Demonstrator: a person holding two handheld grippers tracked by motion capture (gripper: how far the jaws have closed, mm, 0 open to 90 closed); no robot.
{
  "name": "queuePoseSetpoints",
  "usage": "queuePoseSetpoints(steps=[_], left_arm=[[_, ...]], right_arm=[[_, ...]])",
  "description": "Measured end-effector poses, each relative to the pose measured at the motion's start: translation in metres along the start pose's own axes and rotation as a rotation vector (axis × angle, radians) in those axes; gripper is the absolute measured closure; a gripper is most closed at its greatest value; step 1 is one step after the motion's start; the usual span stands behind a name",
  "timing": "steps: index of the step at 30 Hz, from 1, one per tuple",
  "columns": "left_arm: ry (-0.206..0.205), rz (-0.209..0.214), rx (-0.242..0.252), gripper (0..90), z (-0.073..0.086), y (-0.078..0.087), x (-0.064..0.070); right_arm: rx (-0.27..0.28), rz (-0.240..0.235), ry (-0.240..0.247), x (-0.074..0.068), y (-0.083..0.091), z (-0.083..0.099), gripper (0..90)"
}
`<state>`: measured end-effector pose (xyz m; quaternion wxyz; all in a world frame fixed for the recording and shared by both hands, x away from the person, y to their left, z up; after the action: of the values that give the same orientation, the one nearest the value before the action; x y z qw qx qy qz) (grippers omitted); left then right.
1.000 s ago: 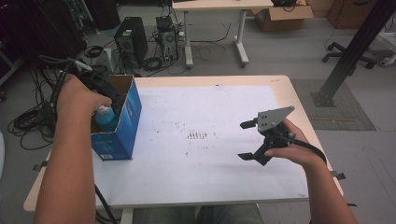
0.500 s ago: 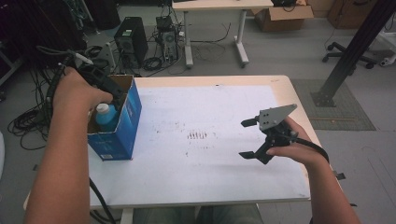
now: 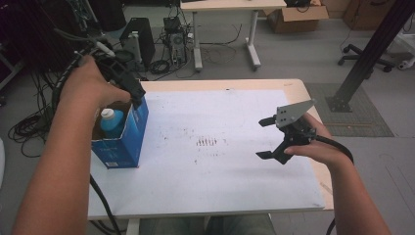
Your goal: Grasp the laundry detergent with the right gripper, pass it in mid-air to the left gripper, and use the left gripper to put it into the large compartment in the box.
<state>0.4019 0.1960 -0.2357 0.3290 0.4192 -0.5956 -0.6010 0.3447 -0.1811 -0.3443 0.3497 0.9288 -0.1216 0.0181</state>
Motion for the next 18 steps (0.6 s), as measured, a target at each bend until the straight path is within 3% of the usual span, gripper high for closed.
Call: queuePoseSetpoints(steps=[3,4,6,10,11,12,13,14,17,18], left_arm=[[-0.121,0.011,0.023,0.2,-0.009,0.005,0.022],[-0.121,0.011,0.023,0.2,-0.009,0.005,0.022],[-0.285,0.035,0.019,0.2,-0.015,0.004,0.051],[-0.495,0.038,-0.019,0.2,-0.016,-0.004,0.086],[-0.524,0.037,-0.022,0.2,-0.015,-0.006,0.093],[-0.524,0.037,-0.022,0.2,-0.015,-0.006,0.093],[-0.590,0.027,-0.022,0.2,-0.015,-0.009,0.106],[-0.623,0.027,-0.022,0.2,-0.015,-0.012,0.112],[-0.677,0.031,-0.037,0.2,-0.013,-0.017,0.122],[-0.677,0.031,-0.037,0.2,-0.013,-0.017,0.122]], right_arm=[[-0.035,0.013,0.020,0.004,0.008,-0.007,1.9],[-0.047,0.017,0.027,0.005,0.010,-0.009,1.9],[-0.081,0.026,0.043,0.009,0.016,-0.014,2.0],[-0.160,0.042,0.066,0.016,0.026,-0.025,2.0],[-0.190,0.039,0.078,0.017,0.028,-0.027,2.3],[-0.190,0.039,0.078,0.017,0.028,-0.027,2.3],[-0.236,0.041,0.090,0.019,0.029,-0.031,2.5],[-0.253,0.040,0.093,0.019,0.030,-0.033,2.5],[-0.313,0.025,0.113,0.016,0.028,-0.037,2.7],[-0.328,0.021,0.114,0.015,0.028,-0.038,2.7]])
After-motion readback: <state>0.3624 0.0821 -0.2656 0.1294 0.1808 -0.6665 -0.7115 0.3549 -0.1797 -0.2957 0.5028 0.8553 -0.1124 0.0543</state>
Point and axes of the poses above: each handheld gripper's, and its own axes: y roughly backward along the jaws, z roughly out of its underside, x roughly to its right, the point moved 6 cm from there along -y, roughly forward along the jaws, and after that the axes turned 1 degree about z, right-handed, at the moved point
